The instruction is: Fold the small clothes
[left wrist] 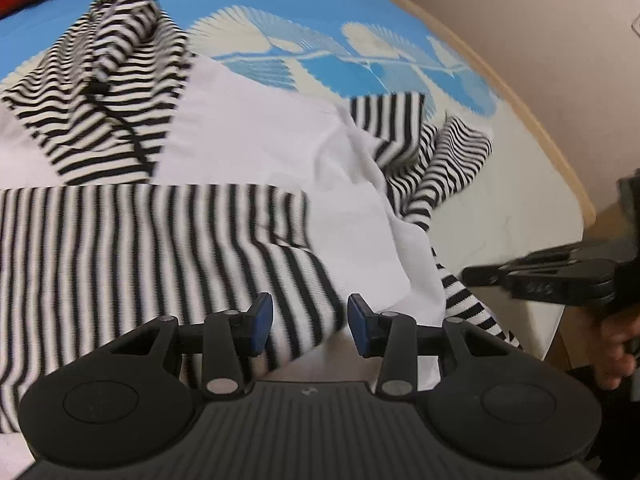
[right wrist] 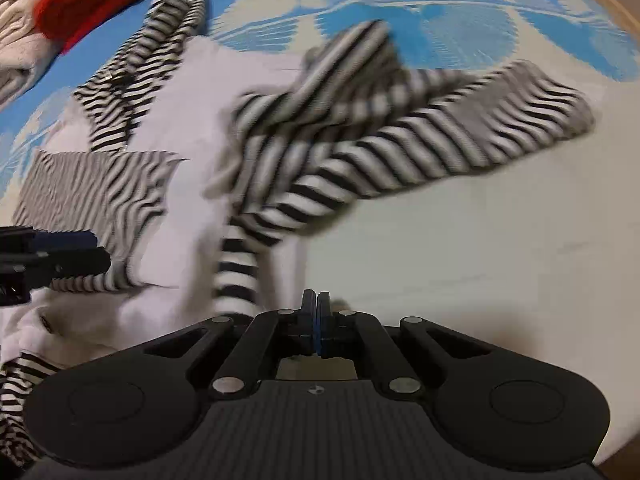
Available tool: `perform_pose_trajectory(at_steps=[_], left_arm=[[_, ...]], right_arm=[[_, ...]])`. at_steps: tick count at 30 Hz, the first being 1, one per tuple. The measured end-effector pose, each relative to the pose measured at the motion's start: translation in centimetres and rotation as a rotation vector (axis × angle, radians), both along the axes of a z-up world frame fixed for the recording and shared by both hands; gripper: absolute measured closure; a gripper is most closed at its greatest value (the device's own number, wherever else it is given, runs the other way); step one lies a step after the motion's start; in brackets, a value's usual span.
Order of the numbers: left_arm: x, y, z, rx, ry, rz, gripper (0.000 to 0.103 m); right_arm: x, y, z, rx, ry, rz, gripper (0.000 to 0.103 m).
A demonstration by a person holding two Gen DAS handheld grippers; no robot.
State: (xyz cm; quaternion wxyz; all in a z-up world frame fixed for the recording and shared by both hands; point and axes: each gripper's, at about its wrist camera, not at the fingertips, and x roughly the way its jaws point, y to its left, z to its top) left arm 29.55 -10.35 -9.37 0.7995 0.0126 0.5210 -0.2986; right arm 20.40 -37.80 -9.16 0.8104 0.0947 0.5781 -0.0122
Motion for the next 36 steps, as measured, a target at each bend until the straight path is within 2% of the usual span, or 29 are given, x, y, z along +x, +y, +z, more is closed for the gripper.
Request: perform_pose_trajectory(at_steps=[2, 4, 7, 9, 10, 11, 13, 15, 16, 17, 19, 22, 24, 26, 28, 30, 31, 32, 34, 36], left_arm=[[-0.3, -1.0, -0.3, 0.009, -0.001, -0.005, 0.057], [-0.5, -2.0, -0.5, 0.023, -0.008, -0.009, 0.056], [-0.5, -3.1, -0.6, 0.025, -0.02, -0.008, 0.048], [-0.4, -3.7, -1.0, 0.037, -0.027, 0.003, 0.047], [-0.4, -4.0, -1.4, 0.044, -0.025, 0.01, 0.047], [-0.3, -4.2, -1.7, 0.048, -0.021, 0.013, 0.046], [-0.1, -4.6, -2.5, 0.066, -0.021, 0.013, 0.046], [-0.2, -5.0, -2.7, 0.093, -0.056, -0.004, 0.052], [-0.3, -5.2, -2.6, 0.12, -0.08, -0.013, 0.067], [-0.3, -5.3, -2.5, 0.146, -0.096, -0.018, 0.083], [0.2, -4.6, -2.0, 0.143, -0.099, -0.009, 0.093], [1.1, -2.6, -0.3, 0.076, -0.14, 0.078, 0.094], [1.9, -0.5, 1.3, -0.022, -0.172, 0.179, 0.094], [2.5, 1.1, 2.4, -0.121, -0.168, 0.26, 0.094], [2.7, 1.4, 2.4, -0.174, -0.128, 0.272, 0.094], [2.9, 0.1, 1.1, -0.154, 0.007, 0.163, 0.09], [2.8, -0.6, 0.2, -0.124, 0.072, 0.1, 0.078], [2.6, -0.9, -0.1, -0.091, 0.078, 0.076, 0.074], [2.1, -0.6, 0.6, -0.055, 0.003, 0.11, 0.073], [2.2, 0.2, 1.3, -0.118, 0.003, 0.135, 0.073]], right_arm=[[-0.6, -1.2, 0.3, -0.07, 0.003, -0.005, 0.103], [-1.2, -2.3, 0.5, -0.078, 0.005, -0.023, 0.103], [-1.8, -3.1, 1.0, 0.065, -0.067, -0.041, 0.1], [-1.5, -2.2, 0.5, 0.135, -0.043, 0.013, 0.073], [-1.5, -1.5, 0.2, 0.16, -0.023, 0.052, 0.053], [-1.7, -0.9, 0.0, 0.166, -0.012, 0.089, 0.052], [-1.9, 0.5, -0.5, 0.143, 0.014, 0.166, 0.052], [-2.1, 1.5, -1.1, 0.104, 0.049, 0.228, 0.054], [-2.3, 2.0, -1.5, 0.077, 0.07, 0.262, 0.06], [-2.5, 2.3, -1.7, 0.045, 0.073, 0.297, 0.078], [-2.6, 2.8, -1.6, 0.012, 0.073, 0.353, 0.101], [-2.8, 2.8, -0.8, -0.031, 0.068, 0.404, 0.102], [-3.1, 2.8, 0.0, -0.056, 0.057, 0.454, 0.102], [-3.6, 3.0, 0.6, -0.098, 0.049, 0.527, 0.102], [-4.2, 3.6, 0.6, -0.199, 0.045, 0.605, 0.102], [-4.8, 4.1, 0.3, -0.219, 0.066, 0.683, 0.102], [-5.0, 4.2, 0.1, -0.218, 0.088, 0.714, 0.102], [-5.2, 4.1, 0.0, -0.226, 0.098, 0.736, 0.102], [-4.6, 3.1, 0.4, -0.232, 0.074, 0.677, 0.1], [-2.7, 0.7, 1.8, -0.193, 0.016, 0.521, 0.096]])
